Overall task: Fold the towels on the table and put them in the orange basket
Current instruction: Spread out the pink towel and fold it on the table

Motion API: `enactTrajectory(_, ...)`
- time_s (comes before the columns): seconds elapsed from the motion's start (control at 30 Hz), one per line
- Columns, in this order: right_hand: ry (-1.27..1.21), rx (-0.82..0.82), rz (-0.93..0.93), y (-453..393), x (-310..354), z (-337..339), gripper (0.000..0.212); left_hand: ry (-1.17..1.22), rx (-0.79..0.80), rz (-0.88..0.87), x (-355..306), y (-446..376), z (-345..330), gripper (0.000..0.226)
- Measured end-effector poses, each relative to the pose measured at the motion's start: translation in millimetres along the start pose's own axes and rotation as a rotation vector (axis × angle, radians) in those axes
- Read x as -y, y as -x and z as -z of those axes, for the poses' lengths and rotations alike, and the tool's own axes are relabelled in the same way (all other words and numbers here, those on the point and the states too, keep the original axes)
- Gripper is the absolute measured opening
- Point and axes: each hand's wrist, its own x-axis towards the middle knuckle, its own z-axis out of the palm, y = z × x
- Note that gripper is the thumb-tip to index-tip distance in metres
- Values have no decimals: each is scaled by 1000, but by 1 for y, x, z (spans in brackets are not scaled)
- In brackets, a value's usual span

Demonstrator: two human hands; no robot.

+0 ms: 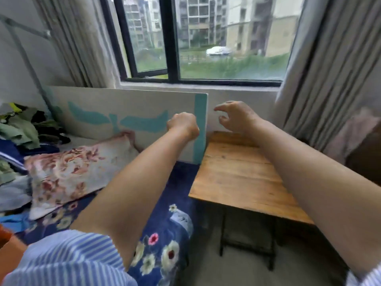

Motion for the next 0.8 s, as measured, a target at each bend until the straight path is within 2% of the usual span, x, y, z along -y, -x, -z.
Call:
enactTrajectory(0.17,23,-45,-261,62,-154,70,41,154,32,-243,-174,-34,-13,26)
enactTrajectory(0.37,90,-146,-467,135,-306,136,37,274,74,-343,-323,-63,-34,28)
enactTrajectory(0.53,96,-237,-635,182,-412,163,33,249,127,-416,-418,-90,-48,30)
enactTrajectory(0.8,78,-193,-790,193,-525,134,32,162,113,-514,-507,-154,-67,26)
